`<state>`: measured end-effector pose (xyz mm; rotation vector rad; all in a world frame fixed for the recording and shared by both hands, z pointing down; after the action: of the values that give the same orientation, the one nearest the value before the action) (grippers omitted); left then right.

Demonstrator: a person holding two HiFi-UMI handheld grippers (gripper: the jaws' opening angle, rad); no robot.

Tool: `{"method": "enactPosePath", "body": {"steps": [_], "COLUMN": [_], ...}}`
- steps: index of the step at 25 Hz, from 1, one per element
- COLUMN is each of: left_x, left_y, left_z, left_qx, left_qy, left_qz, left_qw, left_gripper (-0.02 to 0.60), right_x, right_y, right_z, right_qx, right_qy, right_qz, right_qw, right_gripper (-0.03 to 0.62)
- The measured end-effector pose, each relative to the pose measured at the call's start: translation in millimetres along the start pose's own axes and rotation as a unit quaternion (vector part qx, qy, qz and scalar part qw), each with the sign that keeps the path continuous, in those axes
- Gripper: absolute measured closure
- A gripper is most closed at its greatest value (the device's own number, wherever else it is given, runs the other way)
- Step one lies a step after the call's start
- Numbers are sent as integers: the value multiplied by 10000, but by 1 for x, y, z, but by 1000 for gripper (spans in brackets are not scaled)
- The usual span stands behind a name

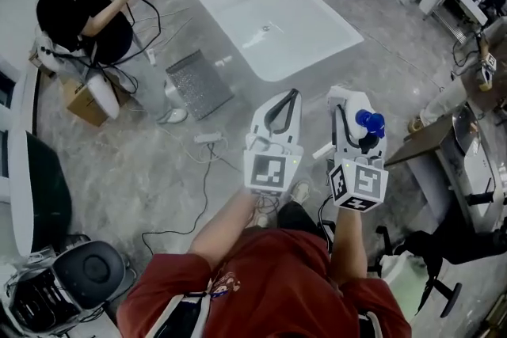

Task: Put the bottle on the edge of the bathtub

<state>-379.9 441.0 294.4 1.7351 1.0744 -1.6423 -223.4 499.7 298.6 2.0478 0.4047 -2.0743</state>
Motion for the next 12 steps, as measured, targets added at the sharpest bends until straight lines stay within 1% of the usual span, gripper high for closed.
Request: {"method": "enactPosePath", "body": {"steps": [3, 4, 7, 9, 12], "left_x": [-5, -5, -7, -11, -16], "left_y": [25, 36, 66, 87, 120], "left_z": [-6, -8, -13, -12, -7], "left_qx": [-134, -171, -217, -262, -336], "left_qy": [134, 142, 12, 14, 119], "left_qz": [26, 23, 11, 29, -8], "left_qw": [9998, 9997, 9998, 9997, 9994], "left_gripper": [566, 566, 566, 566, 566], "right_x": [-3, -5, -12, -15, -17], "right_y": [13, 18, 38, 54, 82], "right_z": [-19, -27, -48, -59, -75], "right_qx": [-95, -135, -224, -272, -328], "right_qy": [23, 43, 95, 111, 143], "right_qz": [14, 31, 102, 137, 166], "right_qw": [10000, 9999, 9997, 9995, 9992], "right_gripper": [322, 322, 322, 322, 322]}}
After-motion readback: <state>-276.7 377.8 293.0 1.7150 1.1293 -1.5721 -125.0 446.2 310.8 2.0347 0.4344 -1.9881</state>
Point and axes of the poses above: the fingertips, and each gripper's own axes: y forward along the fingers, z to its left, x out of its top, the point moved 7 cm from there along -y, backward along the fingers, and after that the axes turned 15 degrees about -x, right-handed, at the moved point
